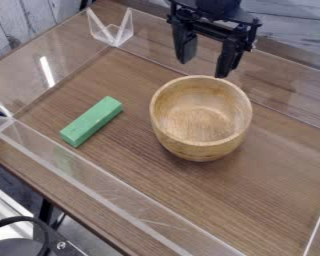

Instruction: Put the green block in the brown bowl

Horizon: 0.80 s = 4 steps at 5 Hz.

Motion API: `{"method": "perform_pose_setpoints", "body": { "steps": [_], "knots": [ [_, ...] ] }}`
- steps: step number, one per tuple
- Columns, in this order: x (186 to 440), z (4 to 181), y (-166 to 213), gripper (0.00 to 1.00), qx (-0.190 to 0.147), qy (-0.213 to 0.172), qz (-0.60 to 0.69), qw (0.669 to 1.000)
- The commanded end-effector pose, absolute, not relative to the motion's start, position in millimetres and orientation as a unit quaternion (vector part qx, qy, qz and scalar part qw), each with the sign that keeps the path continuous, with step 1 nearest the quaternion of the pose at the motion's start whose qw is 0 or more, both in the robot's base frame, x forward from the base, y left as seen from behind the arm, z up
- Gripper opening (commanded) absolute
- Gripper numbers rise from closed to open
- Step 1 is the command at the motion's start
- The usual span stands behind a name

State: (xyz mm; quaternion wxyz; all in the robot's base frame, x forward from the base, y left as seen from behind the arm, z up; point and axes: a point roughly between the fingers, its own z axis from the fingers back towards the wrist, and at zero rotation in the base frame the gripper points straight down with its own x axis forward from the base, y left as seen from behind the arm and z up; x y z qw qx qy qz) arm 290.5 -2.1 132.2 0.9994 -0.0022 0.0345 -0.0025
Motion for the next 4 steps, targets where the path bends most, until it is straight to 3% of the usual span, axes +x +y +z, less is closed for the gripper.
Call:
{"method": "perform_pose_setpoints", "body": {
  "steps": [1,4],
  "knots": [
    [286.9,126.3,2.0,1.00,-0.001,0.044,-0.006,0.999],
    [241.3,128.9,66.3,1.00,0.001,0.030,-0.007,1.000]
  ]
}}
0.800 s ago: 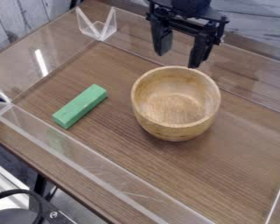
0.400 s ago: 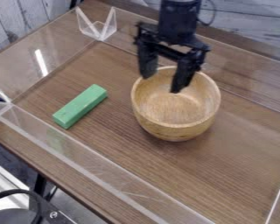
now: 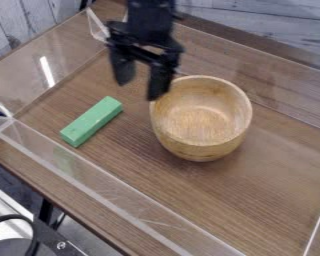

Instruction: Put the green block in the brown bowl

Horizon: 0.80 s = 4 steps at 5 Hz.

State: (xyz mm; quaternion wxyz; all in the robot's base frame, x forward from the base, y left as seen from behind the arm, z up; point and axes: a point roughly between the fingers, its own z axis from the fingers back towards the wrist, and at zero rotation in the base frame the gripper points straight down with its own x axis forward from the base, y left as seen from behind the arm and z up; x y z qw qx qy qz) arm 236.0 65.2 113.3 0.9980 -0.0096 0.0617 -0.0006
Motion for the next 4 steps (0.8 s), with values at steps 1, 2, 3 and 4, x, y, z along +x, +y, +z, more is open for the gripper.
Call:
{"method": "perform_pose_setpoints", "body": {
  "steps": [1,2,3,4],
  "knots": [
    [232.8,118.9,92.2,1.00,0.001,0.029,-0.005,1.000],
    [225.0,106.6,108.4,1.00,0.004,0.038,-0.004,0.999],
    [220.2,94.4,116.8,1.00,0.001,0.043,-0.004,0.999],
    [216.8,80.9,120.3,1.00,-0.001,0.047,-0.006,0.999]
  ]
}}
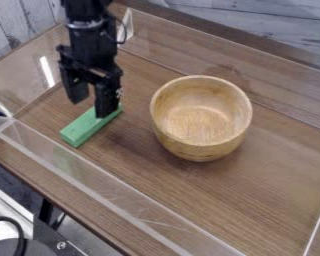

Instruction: Put the green block in the brown bowl

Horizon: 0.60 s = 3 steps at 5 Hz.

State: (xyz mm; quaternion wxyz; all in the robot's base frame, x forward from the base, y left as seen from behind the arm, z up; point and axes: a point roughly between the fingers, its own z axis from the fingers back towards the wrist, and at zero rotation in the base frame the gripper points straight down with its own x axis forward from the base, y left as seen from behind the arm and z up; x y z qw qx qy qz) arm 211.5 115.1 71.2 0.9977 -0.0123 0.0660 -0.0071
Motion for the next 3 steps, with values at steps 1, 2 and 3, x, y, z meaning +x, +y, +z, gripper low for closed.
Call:
{"method": "perform_pose_setpoints", "body": {
  "steps": [1,2,3],
  "knots": [
    [217.6,69.4,123.1,1.00,-0.002,0.048,-0.004,0.999],
    [220.2,62.9,123.7,1.00,-0.003,0.045,-0.002,0.999],
    [220.5,65.6,119.9,1.00,-0.007,0.040,0.000,0.999]
  ]
}}
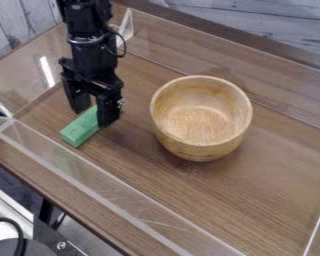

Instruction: Put the green block in the brown bowl

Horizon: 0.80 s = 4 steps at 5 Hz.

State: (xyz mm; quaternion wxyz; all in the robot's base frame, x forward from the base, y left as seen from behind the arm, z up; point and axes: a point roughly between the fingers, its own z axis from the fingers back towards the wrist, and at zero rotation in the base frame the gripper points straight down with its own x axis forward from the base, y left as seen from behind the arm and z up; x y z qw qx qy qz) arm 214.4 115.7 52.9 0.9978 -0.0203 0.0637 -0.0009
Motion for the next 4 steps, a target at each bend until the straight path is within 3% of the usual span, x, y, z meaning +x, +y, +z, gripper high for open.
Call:
{"method": "perform_pose_setpoints", "body": {
  "steps": [1,4],
  "knots": [
    [221.1,67.5,117.0,1.00,-0.010,0.035,0.003,0.999],
    [227.0,70.6,117.3,1.00,-0.014,0.015,0.019,1.000]
  ]
}}
